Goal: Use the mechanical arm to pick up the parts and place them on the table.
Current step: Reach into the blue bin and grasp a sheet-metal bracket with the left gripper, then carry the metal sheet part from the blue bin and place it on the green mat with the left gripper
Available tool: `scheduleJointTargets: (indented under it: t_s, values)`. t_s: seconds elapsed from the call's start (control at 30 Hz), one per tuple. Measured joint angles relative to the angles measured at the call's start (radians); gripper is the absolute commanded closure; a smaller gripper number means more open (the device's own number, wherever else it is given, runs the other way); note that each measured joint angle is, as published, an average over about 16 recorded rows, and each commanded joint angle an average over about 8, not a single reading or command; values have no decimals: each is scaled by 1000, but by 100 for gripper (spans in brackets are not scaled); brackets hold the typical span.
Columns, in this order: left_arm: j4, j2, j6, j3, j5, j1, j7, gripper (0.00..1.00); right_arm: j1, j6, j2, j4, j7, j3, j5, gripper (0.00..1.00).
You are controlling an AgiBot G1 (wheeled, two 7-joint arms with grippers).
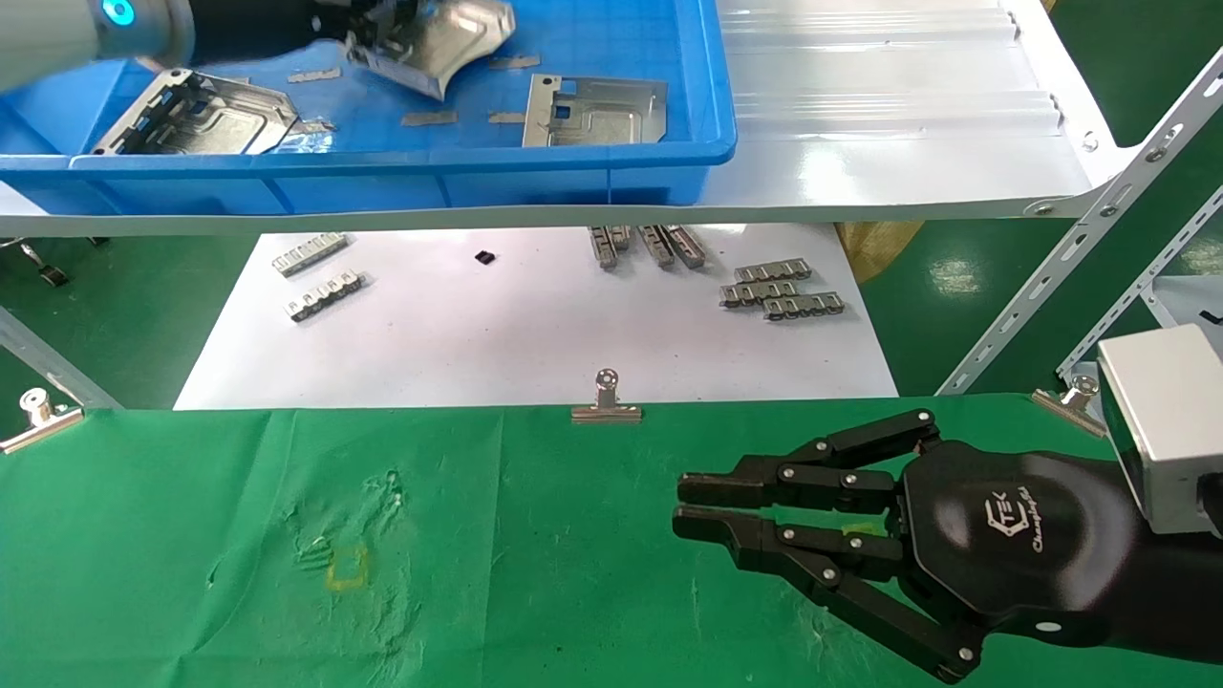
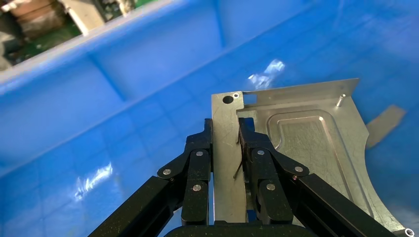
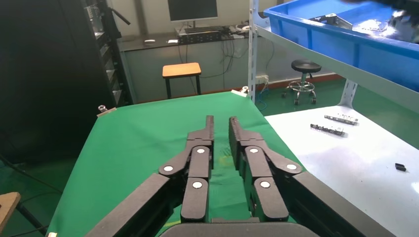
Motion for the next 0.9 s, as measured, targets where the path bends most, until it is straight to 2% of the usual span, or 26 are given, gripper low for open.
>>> scheduleJointTargets:
  t_s: [0.23,0.4,0.53,0.7,0.9]
  values:
    - [-55,-74,286,-38,-66,-11,71,100,0,0,0,0,0,0,0,0]
    - [-101,-136,529,-58,-115,2,153,100,0,0,0,0,0,0,0,0]
    - [-154,-191,677,-60,-154,34,226,100,0,0,0,0,0,0,0,0]
    - [-267,-273,771,-37,-218,110,312,100,0,0,0,0,0,0,0,0]
    - [-443,-388,776,31,-306,244,415,100,0,0,0,0,0,0,0,0]
